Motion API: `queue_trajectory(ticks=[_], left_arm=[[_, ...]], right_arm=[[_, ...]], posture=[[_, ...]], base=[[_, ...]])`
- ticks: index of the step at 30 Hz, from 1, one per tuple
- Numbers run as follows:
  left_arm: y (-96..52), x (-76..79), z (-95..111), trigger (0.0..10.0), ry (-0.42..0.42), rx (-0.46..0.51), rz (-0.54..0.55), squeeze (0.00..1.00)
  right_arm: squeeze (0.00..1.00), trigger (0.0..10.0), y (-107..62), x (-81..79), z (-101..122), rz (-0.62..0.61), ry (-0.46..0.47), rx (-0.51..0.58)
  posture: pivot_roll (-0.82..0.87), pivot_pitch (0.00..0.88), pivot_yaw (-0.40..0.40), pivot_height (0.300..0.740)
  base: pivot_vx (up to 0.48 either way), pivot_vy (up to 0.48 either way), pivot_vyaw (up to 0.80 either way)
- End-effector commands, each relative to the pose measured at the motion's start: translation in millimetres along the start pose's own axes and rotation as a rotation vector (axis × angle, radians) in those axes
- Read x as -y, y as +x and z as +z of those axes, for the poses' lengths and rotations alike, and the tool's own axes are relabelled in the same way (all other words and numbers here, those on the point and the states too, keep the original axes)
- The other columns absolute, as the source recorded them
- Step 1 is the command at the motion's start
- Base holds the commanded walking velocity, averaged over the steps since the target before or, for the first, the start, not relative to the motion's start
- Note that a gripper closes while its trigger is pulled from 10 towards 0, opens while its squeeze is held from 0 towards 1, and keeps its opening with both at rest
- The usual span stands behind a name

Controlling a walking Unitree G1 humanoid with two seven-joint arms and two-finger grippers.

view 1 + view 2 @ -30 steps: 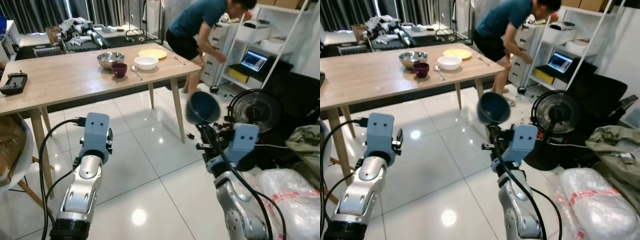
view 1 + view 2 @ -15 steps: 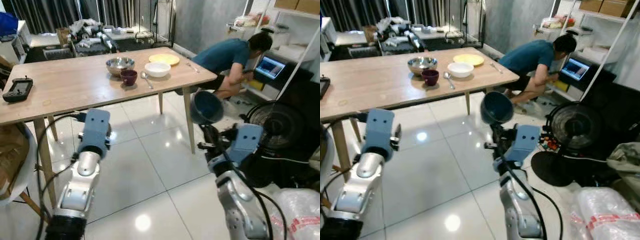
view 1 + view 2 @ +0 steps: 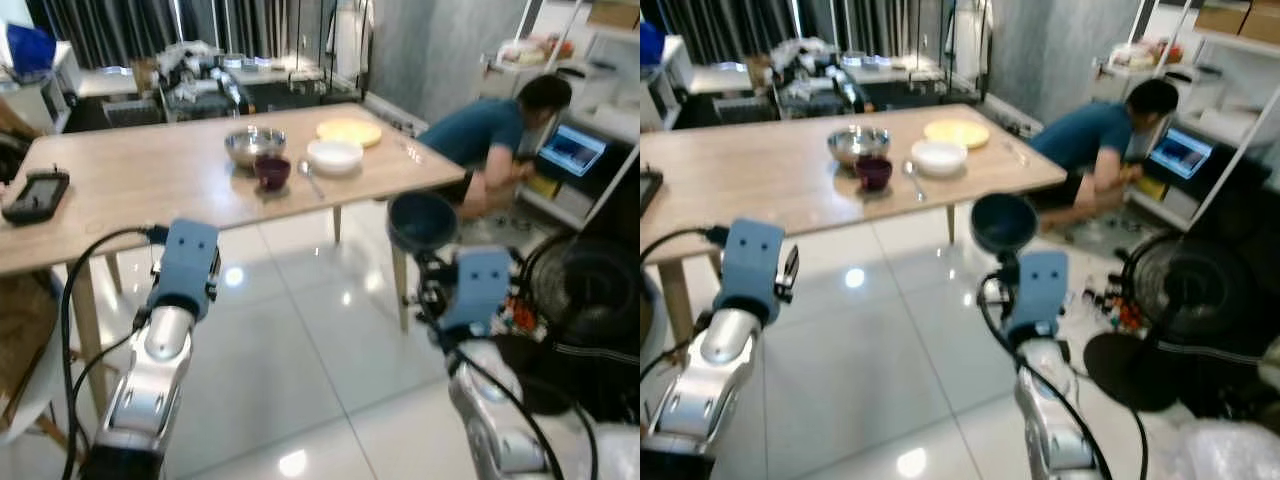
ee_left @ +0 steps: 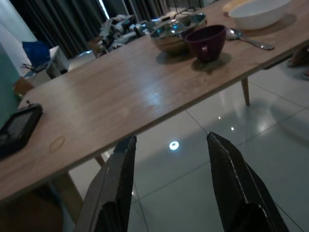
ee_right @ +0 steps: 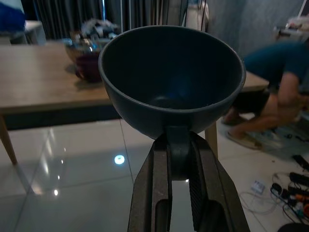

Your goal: Setting the table

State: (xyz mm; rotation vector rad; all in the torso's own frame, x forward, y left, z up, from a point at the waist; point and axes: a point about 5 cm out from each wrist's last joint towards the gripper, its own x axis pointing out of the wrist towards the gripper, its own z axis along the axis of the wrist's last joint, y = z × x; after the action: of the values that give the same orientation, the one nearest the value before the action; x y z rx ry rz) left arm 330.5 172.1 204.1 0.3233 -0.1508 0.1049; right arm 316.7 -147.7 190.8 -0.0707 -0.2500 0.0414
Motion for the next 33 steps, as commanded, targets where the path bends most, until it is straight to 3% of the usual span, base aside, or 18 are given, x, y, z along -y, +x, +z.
queue_trajectory(ticks=[1, 5, 19, 33], left_arm=[[-3.5, 3.9, 2, 10.0, 0.011, 0.013, -0.023, 0.00], [-7.6, 6.7, 1, 10.0, 0.014, 0.012, -0.059, 0.00], [-11.6, 14.4, 2, 10.0, 0.009, 0.016, -0.115, 0.00], [-11.9, 15.6, 1, 10.0, 0.006, 0.015, -0.119, 0.00]], right_arm=[[0.00, 10.0, 0.0, 6.3, 1, -0.016, -0.033, 0.012], [0.00, 10.0, 1.3, 8.6, -2, -0.023, -0.071, -0.006], [0.00, 10.0, 4.6, 32.8, -6, -0.145, -0.040, -0.042], [0.00, 10.0, 8.2, 36.4, -4, -0.158, -0.043, -0.031]], posture=[[0.11, 0.041, 0.076, 0.740], [0.11, 0.043, 0.072, 0.740], [0.11, 0.040, 0.072, 0.740], [0.10, 0.023, 0.067, 0.740]], base=[[0.450, 0.000, 0.00], [0.450, 0.000, 0.00], [0.450, 0.000, 0.00], [0.449, 0.000, 0.00]])
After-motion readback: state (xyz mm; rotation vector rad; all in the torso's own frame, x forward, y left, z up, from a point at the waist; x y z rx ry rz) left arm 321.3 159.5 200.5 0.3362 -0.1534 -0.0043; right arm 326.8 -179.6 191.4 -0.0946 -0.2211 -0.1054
